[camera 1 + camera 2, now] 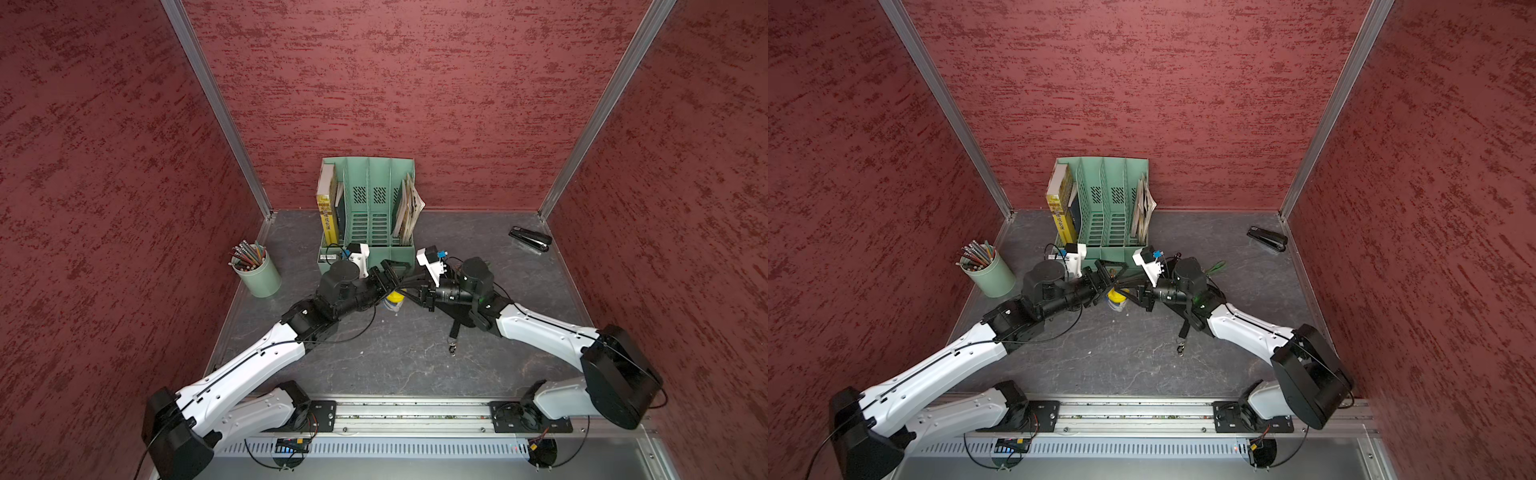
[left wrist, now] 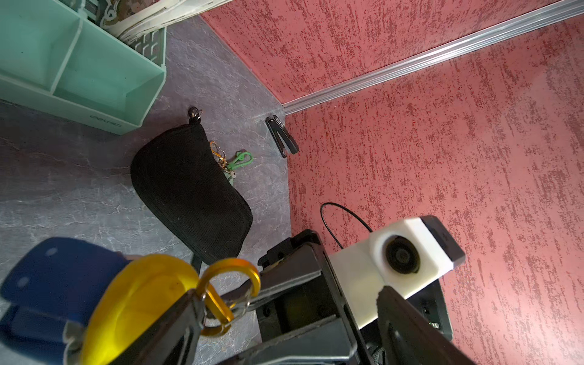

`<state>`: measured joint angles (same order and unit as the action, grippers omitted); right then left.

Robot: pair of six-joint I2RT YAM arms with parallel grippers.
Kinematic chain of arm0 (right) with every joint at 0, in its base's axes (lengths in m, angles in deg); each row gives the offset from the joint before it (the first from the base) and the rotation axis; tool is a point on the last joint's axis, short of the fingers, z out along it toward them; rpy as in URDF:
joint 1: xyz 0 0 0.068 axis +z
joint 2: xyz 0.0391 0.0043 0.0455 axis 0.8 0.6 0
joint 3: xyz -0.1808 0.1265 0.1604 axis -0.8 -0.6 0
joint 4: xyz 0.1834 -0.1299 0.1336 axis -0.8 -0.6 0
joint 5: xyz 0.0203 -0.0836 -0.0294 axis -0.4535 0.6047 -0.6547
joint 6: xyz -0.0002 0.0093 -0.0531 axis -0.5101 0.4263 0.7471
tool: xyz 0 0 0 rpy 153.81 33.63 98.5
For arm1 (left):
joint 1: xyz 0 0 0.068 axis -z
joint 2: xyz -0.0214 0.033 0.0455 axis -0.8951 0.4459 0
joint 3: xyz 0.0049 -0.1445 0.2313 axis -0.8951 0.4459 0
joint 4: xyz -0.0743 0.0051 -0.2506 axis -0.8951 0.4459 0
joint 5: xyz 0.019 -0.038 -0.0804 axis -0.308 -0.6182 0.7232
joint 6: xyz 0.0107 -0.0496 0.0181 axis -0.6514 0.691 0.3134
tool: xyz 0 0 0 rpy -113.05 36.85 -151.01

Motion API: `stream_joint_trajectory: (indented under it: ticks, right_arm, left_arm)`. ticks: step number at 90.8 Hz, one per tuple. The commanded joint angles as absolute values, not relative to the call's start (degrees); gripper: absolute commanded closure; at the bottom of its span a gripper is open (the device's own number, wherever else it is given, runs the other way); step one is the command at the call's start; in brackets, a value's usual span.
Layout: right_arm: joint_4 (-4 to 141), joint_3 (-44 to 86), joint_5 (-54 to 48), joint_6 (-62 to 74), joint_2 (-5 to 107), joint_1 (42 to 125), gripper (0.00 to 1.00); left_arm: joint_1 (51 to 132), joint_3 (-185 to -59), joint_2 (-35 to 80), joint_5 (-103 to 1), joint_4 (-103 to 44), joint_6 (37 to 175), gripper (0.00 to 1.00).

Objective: Remove the decoration from the bag
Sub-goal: Place the decoration item at the center of the board.

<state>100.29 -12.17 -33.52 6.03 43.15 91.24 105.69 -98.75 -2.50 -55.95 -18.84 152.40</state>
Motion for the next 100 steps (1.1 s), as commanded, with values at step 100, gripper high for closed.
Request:
stream_joint_trajectory:
  ticks: [100]
  right_arm:
    - [88.93, -14.40, -8.80, 6.32, 37.06, 89.91, 1.00]
  left_arm:
    - [106.24, -99.56, -6.21, -57.84, -16.28, 149.60, 0.01]
